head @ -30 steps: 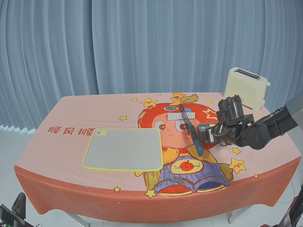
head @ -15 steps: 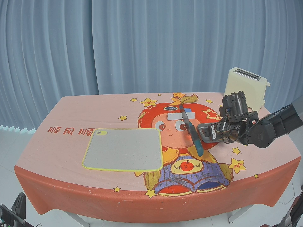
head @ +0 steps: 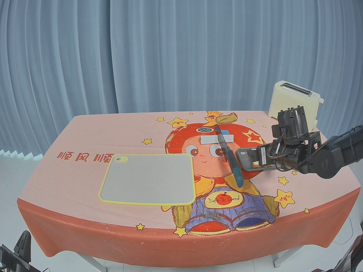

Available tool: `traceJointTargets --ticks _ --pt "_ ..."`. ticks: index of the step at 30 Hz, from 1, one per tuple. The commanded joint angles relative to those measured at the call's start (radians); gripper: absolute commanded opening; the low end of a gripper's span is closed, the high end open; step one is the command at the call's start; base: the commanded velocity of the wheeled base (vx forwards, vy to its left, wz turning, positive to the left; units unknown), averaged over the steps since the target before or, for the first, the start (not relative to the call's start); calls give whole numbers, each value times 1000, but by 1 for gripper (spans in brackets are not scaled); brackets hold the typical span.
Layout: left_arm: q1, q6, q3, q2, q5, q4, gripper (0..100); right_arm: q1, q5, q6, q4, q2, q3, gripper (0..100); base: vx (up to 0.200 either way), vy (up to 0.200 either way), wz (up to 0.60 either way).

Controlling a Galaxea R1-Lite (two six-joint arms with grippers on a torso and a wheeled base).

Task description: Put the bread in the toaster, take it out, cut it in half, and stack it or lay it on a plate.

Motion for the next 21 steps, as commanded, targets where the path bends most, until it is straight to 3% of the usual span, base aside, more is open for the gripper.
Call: traceJointTargets --ticks 1,4,11,17,21 --pt "1 0 16 -16 0 0 0 9 0 39 0 -41 28 100 0 0 0" --pt "1 0 16 -16 0 0 0 12 -1 71 0 -58 36 100 0 0 0" --pt "1 0 18 -16 0 0 0 -21 -37 77 -2 -75 40 100 0 0 0" --pt "1 -2 16 -16 0 0 0 -65 -40 80 -8 -119 93 100 0 0 0" --pt "1 -5 16 -16 0 0 0 -73 -37 85 -92 -158 172 100 0 0 0"
